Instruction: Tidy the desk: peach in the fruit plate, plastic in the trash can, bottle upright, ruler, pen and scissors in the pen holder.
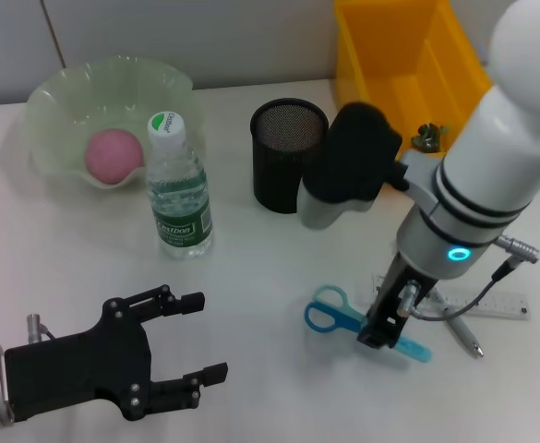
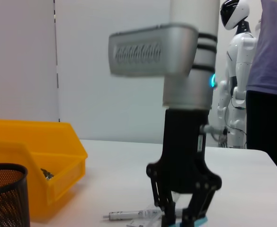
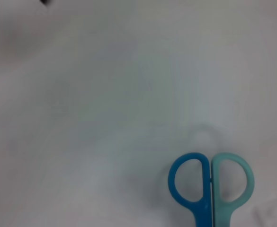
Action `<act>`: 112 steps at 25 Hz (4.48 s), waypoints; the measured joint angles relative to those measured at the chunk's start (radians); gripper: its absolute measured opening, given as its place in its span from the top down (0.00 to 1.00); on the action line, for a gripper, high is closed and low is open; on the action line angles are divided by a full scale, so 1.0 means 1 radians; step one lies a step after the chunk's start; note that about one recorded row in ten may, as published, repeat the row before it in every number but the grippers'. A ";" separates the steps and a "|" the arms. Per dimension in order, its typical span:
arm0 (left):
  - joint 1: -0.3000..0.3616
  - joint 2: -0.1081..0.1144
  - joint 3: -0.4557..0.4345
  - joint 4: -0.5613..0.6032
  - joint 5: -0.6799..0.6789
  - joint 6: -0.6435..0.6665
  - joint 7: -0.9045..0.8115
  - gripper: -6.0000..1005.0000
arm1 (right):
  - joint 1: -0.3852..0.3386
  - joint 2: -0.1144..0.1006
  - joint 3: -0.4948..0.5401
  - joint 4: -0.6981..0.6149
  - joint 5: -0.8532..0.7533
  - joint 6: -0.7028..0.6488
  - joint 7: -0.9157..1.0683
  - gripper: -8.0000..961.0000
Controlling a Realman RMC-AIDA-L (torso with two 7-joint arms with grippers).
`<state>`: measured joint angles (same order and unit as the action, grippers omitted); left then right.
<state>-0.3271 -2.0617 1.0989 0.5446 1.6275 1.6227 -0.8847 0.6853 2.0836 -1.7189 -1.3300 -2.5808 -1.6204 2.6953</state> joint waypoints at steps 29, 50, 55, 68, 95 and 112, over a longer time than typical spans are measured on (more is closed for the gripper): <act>-0.004 0.000 -0.008 0.005 -0.005 0.023 -0.002 0.21 | -0.224 -0.001 0.143 -0.183 0.134 0.751 -0.203 0.75; -0.002 0.002 -0.008 0.002 -0.002 0.023 0.003 0.21 | -0.193 0.001 0.097 0.285 0.903 1.122 -0.928 0.72; 0.000 0.002 -0.008 0.002 -0.002 0.023 0.003 0.21 | -0.186 0.001 0.101 0.312 0.930 1.134 -0.957 0.71; 0.002 0.002 -0.008 0.001 -0.001 0.023 0.004 0.21 | -0.223 0.003 0.096 0.315 0.932 1.143 -0.960 0.65; 0.007 0.003 -0.008 0.002 -0.001 0.025 -0.005 0.21 | -0.439 -0.005 0.278 -0.167 0.701 0.728 -0.592 0.14; -0.003 0.002 -0.002 0.001 -0.001 0.022 -0.011 0.21 | -0.234 -0.009 0.448 -0.347 0.192 -0.030 -0.301 0.14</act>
<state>-0.3303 -2.0595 1.0966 0.5458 1.6269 1.6451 -0.8955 0.4511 2.0744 -1.2706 -1.6773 -2.3888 -1.6506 2.3940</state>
